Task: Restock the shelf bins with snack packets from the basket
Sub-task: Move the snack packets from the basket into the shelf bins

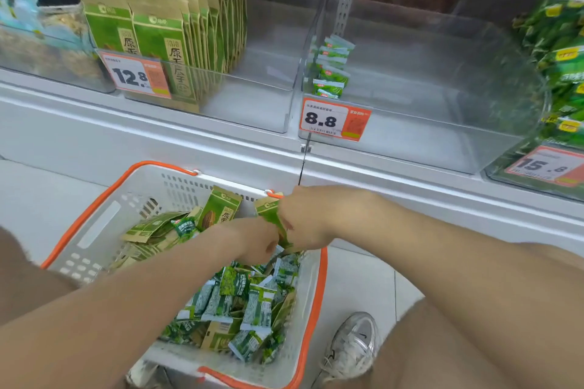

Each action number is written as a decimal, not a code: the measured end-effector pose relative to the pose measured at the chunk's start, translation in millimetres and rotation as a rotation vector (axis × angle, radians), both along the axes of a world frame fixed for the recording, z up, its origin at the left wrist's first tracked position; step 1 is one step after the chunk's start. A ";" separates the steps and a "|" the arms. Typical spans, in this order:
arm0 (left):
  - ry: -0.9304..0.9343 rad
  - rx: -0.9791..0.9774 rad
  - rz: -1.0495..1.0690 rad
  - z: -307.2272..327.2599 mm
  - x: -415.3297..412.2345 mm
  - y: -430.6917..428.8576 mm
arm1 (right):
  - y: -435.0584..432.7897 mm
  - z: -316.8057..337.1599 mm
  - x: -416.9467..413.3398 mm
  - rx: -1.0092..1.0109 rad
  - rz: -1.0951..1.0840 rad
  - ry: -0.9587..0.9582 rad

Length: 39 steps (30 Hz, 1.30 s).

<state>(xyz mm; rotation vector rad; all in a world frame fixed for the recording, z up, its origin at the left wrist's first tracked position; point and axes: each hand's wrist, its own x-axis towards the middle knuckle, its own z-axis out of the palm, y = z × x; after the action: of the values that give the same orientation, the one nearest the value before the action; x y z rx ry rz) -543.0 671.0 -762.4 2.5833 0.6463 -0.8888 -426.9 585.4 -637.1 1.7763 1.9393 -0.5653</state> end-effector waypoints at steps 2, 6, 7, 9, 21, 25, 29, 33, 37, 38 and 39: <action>0.147 -0.003 -0.051 -29.8 -9.3 -0.7 | -2.4 -13.4 -5.1 -0.049 0.017 -0.041; 0.301 0.059 -0.126 -60.7 -24.9 -8.4 | -1.1 -29.1 -11.6 -0.117 0.086 -0.017; 0.300 0.098 -0.139 -65.0 -27.4 -9.9 | -0.7 -30.9 -12.1 -0.127 0.094 0.003; 0.265 0.178 -0.185 -76.6 -31.4 -10.9 | 1.0 -30.7 -11.8 -0.127 0.092 0.015; 0.093 -0.007 0.134 -9.6 -12.1 21.9 | 11.8 -12.2 -4.9 -0.065 0.079 -0.041; -0.270 -0.208 0.311 40.1 -3.2 42.2 | 12.9 18.9 11.9 -0.029 0.021 -0.049; -0.744 -0.563 0.624 78.3 1.3 38.5 | 6.3 54.6 43.9 0.130 -0.105 0.024; -0.994 -0.720 0.747 110.4 8.0 27.5 | 0.8 76.7 64.5 0.253 -0.332 0.370; -1.149 -0.739 0.865 128.6 13.9 20.3 | -2.4 85.1 69.7 0.264 -0.600 0.745; -1.195 -0.745 0.872 133.8 15.8 17.7 | -2.4 87.4 70.5 0.291 -0.636 0.792; -1.240 -0.741 0.877 137.9 18.4 17.0 | -1.8 89.6 71.0 0.328 -0.649 0.823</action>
<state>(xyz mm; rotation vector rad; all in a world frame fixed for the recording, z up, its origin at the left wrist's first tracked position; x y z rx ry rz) -524.6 688.0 -624.5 1.4314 0.7013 0.6370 -355.9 583.6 -547.5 2.7085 1.9551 -1.4503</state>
